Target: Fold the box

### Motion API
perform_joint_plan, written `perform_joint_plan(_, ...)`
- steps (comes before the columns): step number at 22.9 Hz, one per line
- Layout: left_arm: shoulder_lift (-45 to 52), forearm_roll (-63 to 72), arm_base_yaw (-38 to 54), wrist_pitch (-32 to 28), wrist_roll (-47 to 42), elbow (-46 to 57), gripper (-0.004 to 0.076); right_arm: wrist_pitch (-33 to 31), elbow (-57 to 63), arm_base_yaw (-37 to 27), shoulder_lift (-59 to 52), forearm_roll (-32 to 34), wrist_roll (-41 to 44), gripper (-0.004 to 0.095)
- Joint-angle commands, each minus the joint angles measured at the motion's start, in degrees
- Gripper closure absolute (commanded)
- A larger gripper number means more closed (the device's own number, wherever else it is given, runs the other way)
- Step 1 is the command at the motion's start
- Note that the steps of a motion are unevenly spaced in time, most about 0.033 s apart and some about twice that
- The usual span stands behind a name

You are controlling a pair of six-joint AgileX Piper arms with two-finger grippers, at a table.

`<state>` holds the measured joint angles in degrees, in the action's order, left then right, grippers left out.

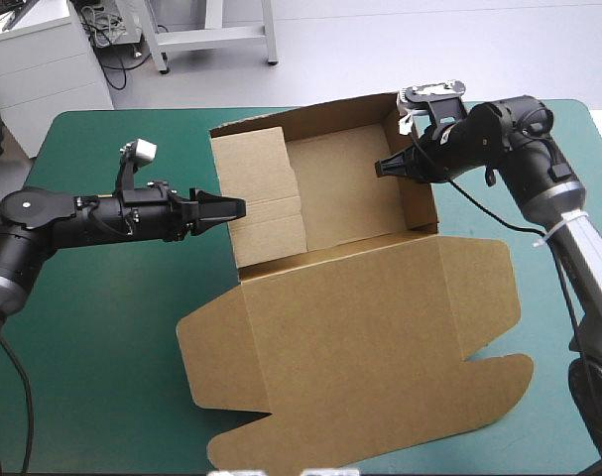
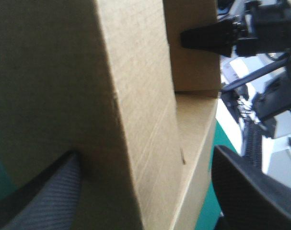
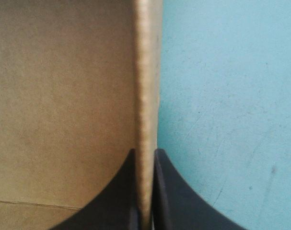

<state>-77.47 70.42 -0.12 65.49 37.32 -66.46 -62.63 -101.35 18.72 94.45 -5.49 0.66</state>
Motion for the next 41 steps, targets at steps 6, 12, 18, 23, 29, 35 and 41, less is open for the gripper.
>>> perform_joint_plan(6,1.7,-32.4,-15.0,-16.1,-35.3,-8.0,0.0194,5.0,-1.8,6.0,-4.3,9.6,7.6,0.0923)
perform_joint_plan(12,1.6,-47.4,-20.7,-24.8,-50.8,-7.8,0.0195,5.4,-1.8,9.1,-7.2,13.5,11.1,0.0923)
perform_joint_plan(18,1.6,-47.4,-20.7,-26.7,-50.7,-7.8,0.0366,5.1,-1.8,9.1,-8.7,13.5,11.1,0.0923)
perform_joint_plan(23,1.7,-47.4,-20.7,-27.7,-49.8,-8.0,0.0752,4.2,-1.8,9.1,-8.7,13.7,11.4,0.0924)
perform_joint_plan(29,1.7,-48.4,-20.7,-27.2,-48.0,-8.0,0.0756,3.3,-1.8,9.1,-8.5,15.2,12.8,0.0923)
perform_joint_plan(35,1.7,-47.5,-20.7,-26.8,-48.0,-8.0,0.0756,2.3,-1.8,9.1,-8.3,15.6,12.8,0.0924)
perform_joint_plan(41,1.6,-47.7,-20.7,-26.8,-45.8,-8.0,0.0601,1.2,-1.8,9.1,-8.3,15.7,12.8,0.0924)
